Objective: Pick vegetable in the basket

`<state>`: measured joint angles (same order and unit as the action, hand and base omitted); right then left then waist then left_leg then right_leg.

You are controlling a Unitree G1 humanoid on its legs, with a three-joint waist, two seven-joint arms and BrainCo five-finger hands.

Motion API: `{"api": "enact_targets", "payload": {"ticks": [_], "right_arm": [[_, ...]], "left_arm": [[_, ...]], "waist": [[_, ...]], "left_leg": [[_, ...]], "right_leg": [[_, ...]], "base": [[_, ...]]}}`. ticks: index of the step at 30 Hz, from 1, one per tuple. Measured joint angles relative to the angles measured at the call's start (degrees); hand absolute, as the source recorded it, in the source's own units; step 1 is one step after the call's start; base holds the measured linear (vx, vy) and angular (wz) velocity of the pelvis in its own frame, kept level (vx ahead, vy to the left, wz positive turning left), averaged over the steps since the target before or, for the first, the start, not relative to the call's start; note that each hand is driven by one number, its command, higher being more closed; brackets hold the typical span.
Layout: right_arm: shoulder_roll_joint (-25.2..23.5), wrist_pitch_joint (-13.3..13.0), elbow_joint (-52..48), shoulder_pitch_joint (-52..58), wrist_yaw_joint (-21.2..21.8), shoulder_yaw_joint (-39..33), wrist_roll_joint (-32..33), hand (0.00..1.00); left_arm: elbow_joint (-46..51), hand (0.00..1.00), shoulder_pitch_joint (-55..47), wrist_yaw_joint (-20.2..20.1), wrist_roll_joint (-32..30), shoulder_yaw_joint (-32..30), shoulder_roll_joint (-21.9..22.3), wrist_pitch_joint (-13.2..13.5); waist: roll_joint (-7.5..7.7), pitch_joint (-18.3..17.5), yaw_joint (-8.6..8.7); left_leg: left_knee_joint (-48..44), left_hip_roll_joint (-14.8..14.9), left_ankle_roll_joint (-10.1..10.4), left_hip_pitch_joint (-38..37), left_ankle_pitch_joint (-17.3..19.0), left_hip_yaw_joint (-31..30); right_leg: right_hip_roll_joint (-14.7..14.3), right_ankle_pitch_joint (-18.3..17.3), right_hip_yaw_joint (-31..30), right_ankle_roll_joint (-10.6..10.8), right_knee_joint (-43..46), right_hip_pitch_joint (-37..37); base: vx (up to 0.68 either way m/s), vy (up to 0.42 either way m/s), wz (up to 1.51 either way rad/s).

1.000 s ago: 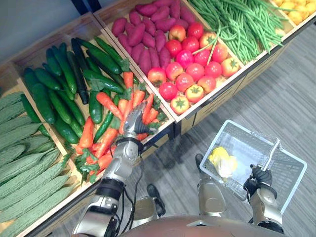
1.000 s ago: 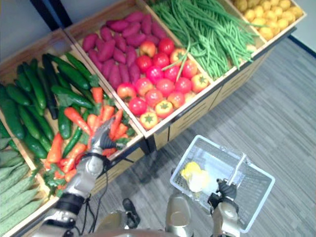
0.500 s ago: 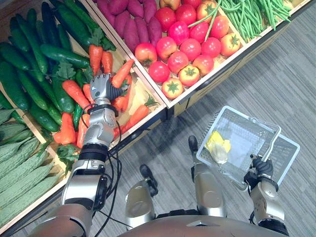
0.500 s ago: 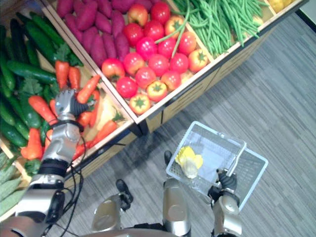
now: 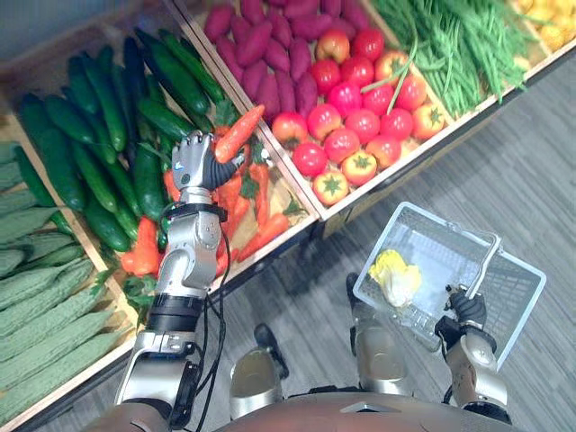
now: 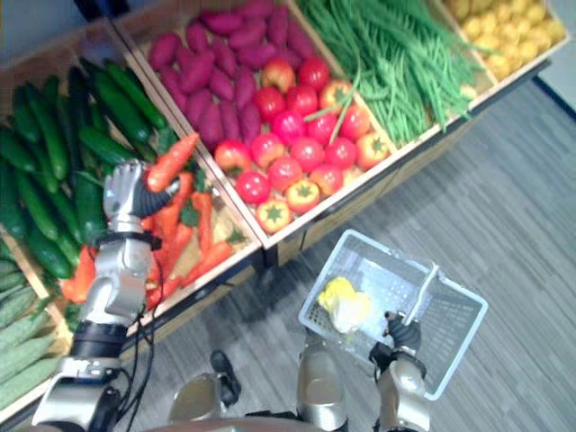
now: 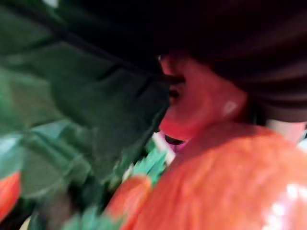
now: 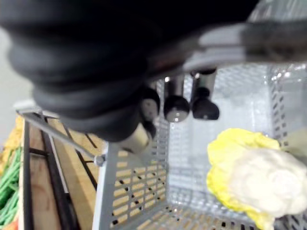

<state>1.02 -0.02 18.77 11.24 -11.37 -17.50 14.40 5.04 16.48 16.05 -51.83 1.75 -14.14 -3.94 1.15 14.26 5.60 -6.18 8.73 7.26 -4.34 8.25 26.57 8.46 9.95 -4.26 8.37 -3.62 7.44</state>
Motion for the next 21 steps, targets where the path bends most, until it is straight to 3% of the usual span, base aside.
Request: {"api": "enact_targets", "payload": {"ticks": [5, 11, 12, 13, 14, 15, 16, 17, 18, 19, 20, 21], "right_arm": [[0.02, 0.67, -4.57, 2.53, -0.01, -0.29, 0.00, 1.00], [0.02, 0.88, -9.28, 5.05, -0.46, -1.74, 0.04, 1.00], [0.00, 0.88, -10.34, 4.59, -0.71, -1.54, 0.04, 1.00], [0.12, 0.88, -10.70, 3.01, -1.08, -0.96, 0.06, 1.00], [0.16, 0.88, -10.70, 2.13, -1.35, -0.16, 0.04, 1.00], [0.17, 0.87, -11.01, 1.01, -1.59, 2.02, 0.04, 1.00], [0.20, 0.86, -11.21, -0.06, -1.37, 4.57, 0.06, 1.00], [0.20, 0.84, -11.21, -0.54, -1.27, 5.94, 0.06, 1.00], [0.23, 0.77, -11.37, -1.07, -0.92, 8.52, 0.06, 1.00], [0.23, 0.77, -11.93, -1.08, -0.18, 10.08, 0.06, 1.00], [0.29, 0.78, -12.71, -1.11, 0.30, 11.55, 0.07, 1.00], [0.47, 0.79, -13.63, -0.94, 1.00, 13.53, 0.28, 1.00]], "left_arm": [[4.52, 1.00, -2.88, 0.65, 1.37, 5.12, 3.58, 4.18], [4.35, 1.00, -3.09, 0.54, 4.01, 9.05, 5.11, 5.91], [4.12, 1.00, -3.54, 0.52, 4.33, 9.95, 5.12, 6.30], [3.04, 1.00, -4.42, 0.43, 5.85, 10.86, 5.07, 6.90], [1.85, 1.00, -4.67, 0.27, 6.33, 11.43, 5.12, 7.04], [-0.79, 1.00, -5.12, -0.05, 6.88, 12.81, 5.06, 7.07], [-2.41, 1.00, -6.44, -0.80, 8.54, 13.38, 5.20, 7.13], [-2.94, 1.00, -7.33, -0.91, 8.75, 13.65, 5.33, 7.15], [-4.72, 1.00, -8.35, -1.22, 9.71, 14.49, 5.76, 7.27], [-6.28, 1.00, -8.52, -1.56, 10.47, 15.38, 6.20, 7.35], [-8.01, 1.00, -8.41, -2.09, 10.77, 16.38, 6.89, 7.38], [-10.88, 1.00, -8.34, -2.60, 10.83, 18.14, 8.10, 7.43]], "waist": [[-1.96, -2.58, -0.02], [-2.64, -3.80, 0.88], [-2.48, -3.88, -0.16], [-2.97, -3.99, -0.64], [-3.24, -4.07, -0.56], [-3.13, -4.17, -0.47], [-2.83, -4.42, -0.70], [-2.62, -4.84, -0.90], [-2.42, -5.66, -1.69], [-2.19, -6.06, -1.90], [-2.26, -6.07, -1.74], [-2.57, -6.32, -0.99]], "left_leg": [[2.24, -1.23, -0.05, -3.58, 0.04, 3.47], [2.80, -1.27, 0.11, -5.52, 0.01, 5.48], [1.99, -0.99, 0.17, -5.74, 0.21, 8.06], [0.75, -0.07, -0.09, -5.64, 0.71, 10.94], [0.36, 0.50, -0.14, -5.83, 0.71, 12.04], [0.21, 1.06, -0.02, -7.30, 1.00, 14.31], [0.07, 1.46, 0.80, -9.32, 1.62, 17.45], [0.05, 1.54, 1.08, -10.17, 1.80, 19.24], [-0.11, 1.79, 1.36, -11.27, 1.98, 22.86], [-0.50, 2.07, 1.84, -11.99, 2.30, 24.61], [-1.14, 2.73, 2.27, -12.77, 2.57, 26.09], [-3.20, 4.15, 2.28, -13.07, 2.55, 27.48]], "right_leg": [[0.03, -0.68, -2.55, 0.50, 0.16, -0.71], [-0.59, -0.83, -3.79, 0.36, 1.08, -0.29], [-0.35, -2.87, -0.95, -2.22, 2.17, 1.87], [1.89, -6.23, 10.53, -8.12, 6.19, 4.02], [3.47, -7.71, 17.14, -11.68, 8.92, 5.01], [7.00, -9.43, 29.20, -17.41, 13.85, 5.74], [10.15, -10.17, 38.76, -21.16, 18.18, 5.82], [11.31, -10.23, 42.20, -21.41, 19.73, 5.90], [12.54, -10.13, 47.10, -20.05, 21.75, 6.16], [12.33, -9.15, 47.77, -16.10, 22.02, 6.46], [11.03, -9.09, 46.33, -13.52, 22.47, 7.50], [9.16, -10.05, 43.73, -13.01, 23.29, 8.92]], "base": [[-0.03, -0.003, -0.34], [-0.02, -0.033, -0.21], [-0.03, -0.023, -0.92], [-0.02, -0.007, -1.05], [0.01, 0.027, -1.16], [0.10, 0.055, -1.31], [0.12, 0.045, -1.49], [0.14, 0.009, -1.81], [0.10, -0.036, -1.66], [0.16, -0.094, -1.67], [0.20, -0.140, -1.33], [0.28, -0.210, -1.36]]}}
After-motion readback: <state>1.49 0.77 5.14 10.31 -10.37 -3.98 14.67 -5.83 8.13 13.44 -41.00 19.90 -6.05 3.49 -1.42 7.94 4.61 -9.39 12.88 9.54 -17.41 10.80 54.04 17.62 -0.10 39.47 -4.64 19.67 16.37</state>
